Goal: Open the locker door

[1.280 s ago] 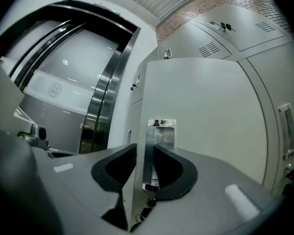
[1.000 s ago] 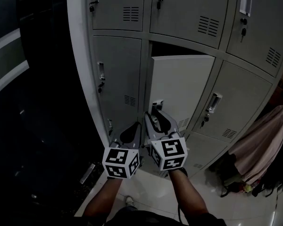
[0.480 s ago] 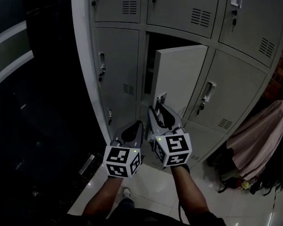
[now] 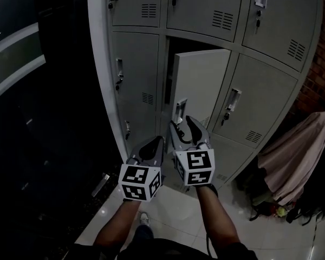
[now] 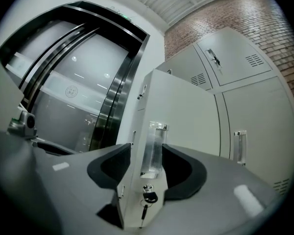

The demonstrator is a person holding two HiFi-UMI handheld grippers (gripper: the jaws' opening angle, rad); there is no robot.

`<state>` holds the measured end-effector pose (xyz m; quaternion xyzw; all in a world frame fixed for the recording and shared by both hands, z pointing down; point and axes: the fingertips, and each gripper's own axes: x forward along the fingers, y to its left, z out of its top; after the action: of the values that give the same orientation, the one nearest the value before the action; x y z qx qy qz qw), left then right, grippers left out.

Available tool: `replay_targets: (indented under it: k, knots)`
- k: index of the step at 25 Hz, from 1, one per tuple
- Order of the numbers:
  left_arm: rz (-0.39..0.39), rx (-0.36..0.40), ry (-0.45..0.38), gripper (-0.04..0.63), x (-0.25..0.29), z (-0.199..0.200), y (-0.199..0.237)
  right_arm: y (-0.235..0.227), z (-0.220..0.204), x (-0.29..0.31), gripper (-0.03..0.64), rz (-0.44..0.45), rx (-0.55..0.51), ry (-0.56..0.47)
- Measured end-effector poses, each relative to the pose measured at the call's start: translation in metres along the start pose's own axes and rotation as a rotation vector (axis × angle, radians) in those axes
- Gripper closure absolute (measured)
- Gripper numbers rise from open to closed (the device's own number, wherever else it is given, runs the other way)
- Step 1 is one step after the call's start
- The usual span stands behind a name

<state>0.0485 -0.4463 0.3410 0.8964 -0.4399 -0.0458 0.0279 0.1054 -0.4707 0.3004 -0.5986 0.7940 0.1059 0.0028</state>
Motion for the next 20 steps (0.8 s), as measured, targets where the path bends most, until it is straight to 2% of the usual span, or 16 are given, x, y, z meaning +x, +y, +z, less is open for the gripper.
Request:
replay_targets:
  k: [10, 20]
  knots:
    - [0.05, 0.013, 0.026, 0.591, -0.067, -0.006, -0.055, 0.025, 0.007, -0.087, 0.448, 0.043, 0.023, -0.008]
    - [0.057, 0.041, 0.04, 0.591, -0.12, 0.002, -0.071, 0.059, 0.013, -0.136, 0.453, 0.041, 0.074, -0.001]
